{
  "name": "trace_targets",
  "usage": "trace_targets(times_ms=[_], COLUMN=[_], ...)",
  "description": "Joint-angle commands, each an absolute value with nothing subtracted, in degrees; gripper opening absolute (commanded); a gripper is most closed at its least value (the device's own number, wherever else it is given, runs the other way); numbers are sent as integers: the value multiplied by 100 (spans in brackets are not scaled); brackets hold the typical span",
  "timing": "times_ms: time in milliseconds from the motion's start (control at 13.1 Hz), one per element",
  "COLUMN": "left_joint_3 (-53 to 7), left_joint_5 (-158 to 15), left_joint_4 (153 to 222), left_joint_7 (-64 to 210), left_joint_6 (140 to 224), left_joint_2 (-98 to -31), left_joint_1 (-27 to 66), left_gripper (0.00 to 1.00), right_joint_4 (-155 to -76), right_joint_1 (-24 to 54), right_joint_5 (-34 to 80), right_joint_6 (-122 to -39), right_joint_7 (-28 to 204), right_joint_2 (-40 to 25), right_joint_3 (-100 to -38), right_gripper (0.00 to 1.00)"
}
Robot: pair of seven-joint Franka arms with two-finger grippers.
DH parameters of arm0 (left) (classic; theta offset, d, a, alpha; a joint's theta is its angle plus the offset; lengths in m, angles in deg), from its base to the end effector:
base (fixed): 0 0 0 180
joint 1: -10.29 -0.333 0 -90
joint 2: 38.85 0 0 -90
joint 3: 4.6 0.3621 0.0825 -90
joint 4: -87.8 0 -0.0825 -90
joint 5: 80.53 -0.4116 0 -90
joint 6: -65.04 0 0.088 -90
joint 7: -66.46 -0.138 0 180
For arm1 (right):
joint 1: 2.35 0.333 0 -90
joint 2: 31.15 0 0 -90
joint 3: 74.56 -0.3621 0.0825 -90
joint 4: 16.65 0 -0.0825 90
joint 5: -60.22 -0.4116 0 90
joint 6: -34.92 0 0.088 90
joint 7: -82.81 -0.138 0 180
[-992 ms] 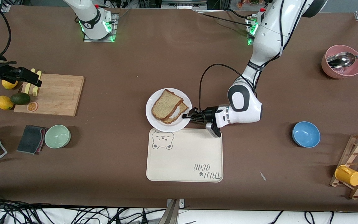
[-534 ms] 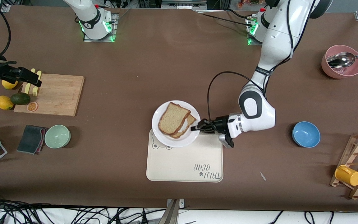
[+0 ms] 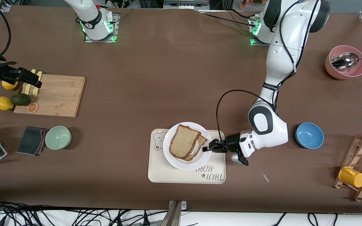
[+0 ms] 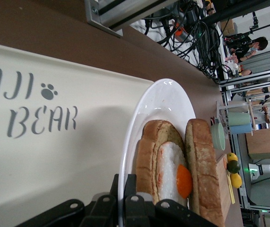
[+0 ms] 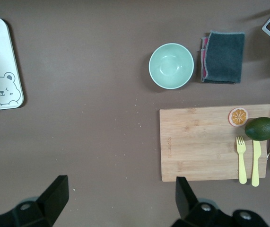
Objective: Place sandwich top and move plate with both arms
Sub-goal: 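Slide the plate with the left gripper onto the bear tray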
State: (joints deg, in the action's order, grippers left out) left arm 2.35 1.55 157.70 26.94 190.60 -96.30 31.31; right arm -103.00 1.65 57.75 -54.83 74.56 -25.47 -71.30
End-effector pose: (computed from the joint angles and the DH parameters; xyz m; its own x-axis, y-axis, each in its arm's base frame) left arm 0.7918 -0.2926 0.1728 0.9769 0.0495 0.2080 -0.1490 -0.5404 0.8281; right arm 0.6144 0.0156 0.6118 0.9905 -0.1304 -0.0446 -0.1318 -0.9908 -0.0314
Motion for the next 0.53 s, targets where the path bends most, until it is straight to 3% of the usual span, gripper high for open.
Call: trace_targets(times_ms=[0,458], left_joint_3=[296,261], left_joint_5=[32,68], left_joint_4=[15047,14994], left_joint_7=[2963,2928], left_joint_6=[19202,19555], left_joint_2=[-10133,-10451], left_joint_1=[3138,3261], left_gripper=[0,0], right_joint_4=[-10243,-10243], right_joint_1=[143,178], right_joint_5=[5688,5933], right_joint_6=[-5507,-6077], right_joint_7=[7446,7464], right_joint_2=[-2500,-2508], right_joint_3=[-7131,-7139], right_gripper=[100,100])
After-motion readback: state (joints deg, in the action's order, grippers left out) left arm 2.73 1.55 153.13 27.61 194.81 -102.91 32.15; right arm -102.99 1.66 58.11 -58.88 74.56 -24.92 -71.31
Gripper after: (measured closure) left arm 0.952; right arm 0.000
